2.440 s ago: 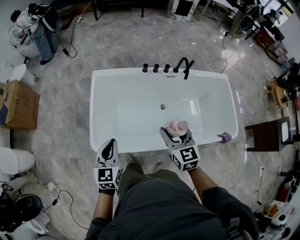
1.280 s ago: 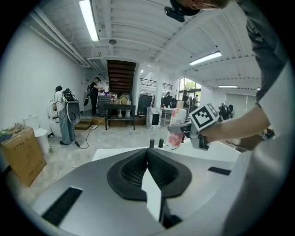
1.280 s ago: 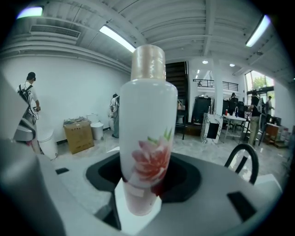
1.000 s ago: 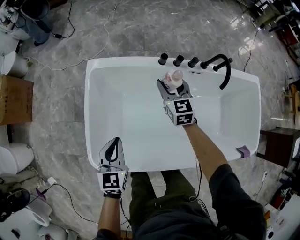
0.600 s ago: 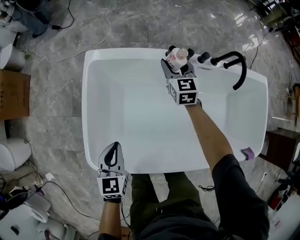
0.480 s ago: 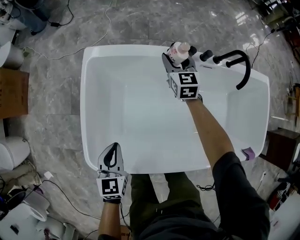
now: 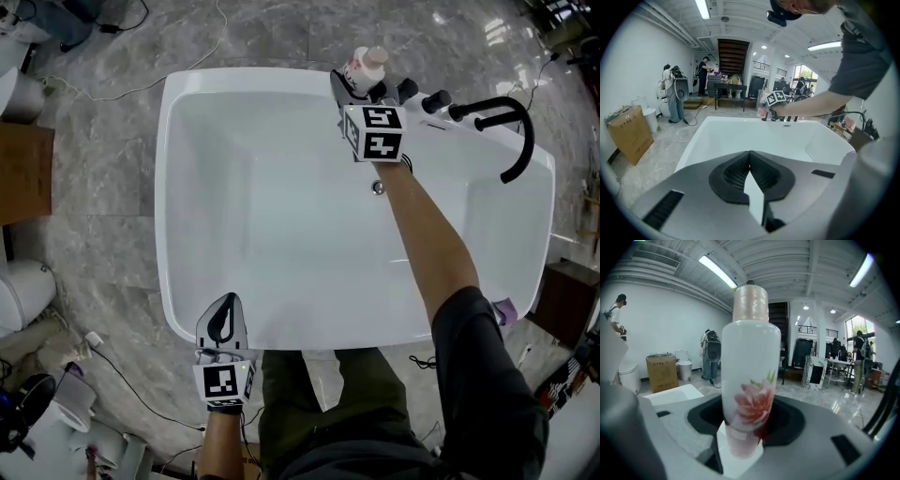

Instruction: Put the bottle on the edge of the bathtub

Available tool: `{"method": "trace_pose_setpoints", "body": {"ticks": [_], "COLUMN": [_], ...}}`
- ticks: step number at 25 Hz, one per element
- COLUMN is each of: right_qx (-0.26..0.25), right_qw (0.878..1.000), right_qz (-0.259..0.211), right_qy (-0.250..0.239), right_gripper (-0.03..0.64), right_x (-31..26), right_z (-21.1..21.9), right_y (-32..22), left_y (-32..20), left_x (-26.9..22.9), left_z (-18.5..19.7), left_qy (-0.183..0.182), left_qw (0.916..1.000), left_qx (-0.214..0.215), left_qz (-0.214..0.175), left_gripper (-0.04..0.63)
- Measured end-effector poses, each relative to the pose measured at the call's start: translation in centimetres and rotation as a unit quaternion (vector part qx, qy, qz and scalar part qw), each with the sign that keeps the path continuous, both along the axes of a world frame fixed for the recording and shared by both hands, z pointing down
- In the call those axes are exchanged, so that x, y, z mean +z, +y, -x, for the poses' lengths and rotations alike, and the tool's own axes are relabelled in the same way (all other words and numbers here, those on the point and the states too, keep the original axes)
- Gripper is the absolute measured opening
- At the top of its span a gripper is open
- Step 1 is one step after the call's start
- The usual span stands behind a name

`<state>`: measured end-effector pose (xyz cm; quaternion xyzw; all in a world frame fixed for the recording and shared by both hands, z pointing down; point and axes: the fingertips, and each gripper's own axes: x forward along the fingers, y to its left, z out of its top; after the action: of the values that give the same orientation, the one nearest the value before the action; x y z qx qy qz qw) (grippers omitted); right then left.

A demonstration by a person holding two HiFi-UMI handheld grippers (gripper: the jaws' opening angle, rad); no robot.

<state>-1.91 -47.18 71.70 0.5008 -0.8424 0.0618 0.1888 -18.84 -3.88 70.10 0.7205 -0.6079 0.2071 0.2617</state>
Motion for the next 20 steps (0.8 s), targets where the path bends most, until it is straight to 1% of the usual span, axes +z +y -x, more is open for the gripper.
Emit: {"method": "trace_pose_setpoints", "body": {"ticks": [7, 12, 20], "right_qx": [0.011, 0.016, 0.017], "right_qw": [1.0, 1.0, 1.0], "right_qz": [0.006, 0.006, 0.005], "right_qy": [-0.005, -0.002, -0.004], "right_gripper": [0.232, 0.232, 0.232], "right_x": [2.1, 2.8, 3.8], "right_z": [0.3, 0.7, 1.3], "right_y": [-1.8, -2.9, -4.0], "left_y": [1.1, 1.8, 2.4], "left_x": [2.0, 3.3, 4.5], "left_z": [0.5, 0.8, -0.5], "left_qy": [0.0, 0.007, 0.016], "left_qw": [0.9997, 0.9991, 0.9985], "left_qx": [-0.011, -0.02, -0.01], "left_qz": [0.022, 0.037, 0.052], "left_gripper": [0.003, 0.003, 0.003]}}
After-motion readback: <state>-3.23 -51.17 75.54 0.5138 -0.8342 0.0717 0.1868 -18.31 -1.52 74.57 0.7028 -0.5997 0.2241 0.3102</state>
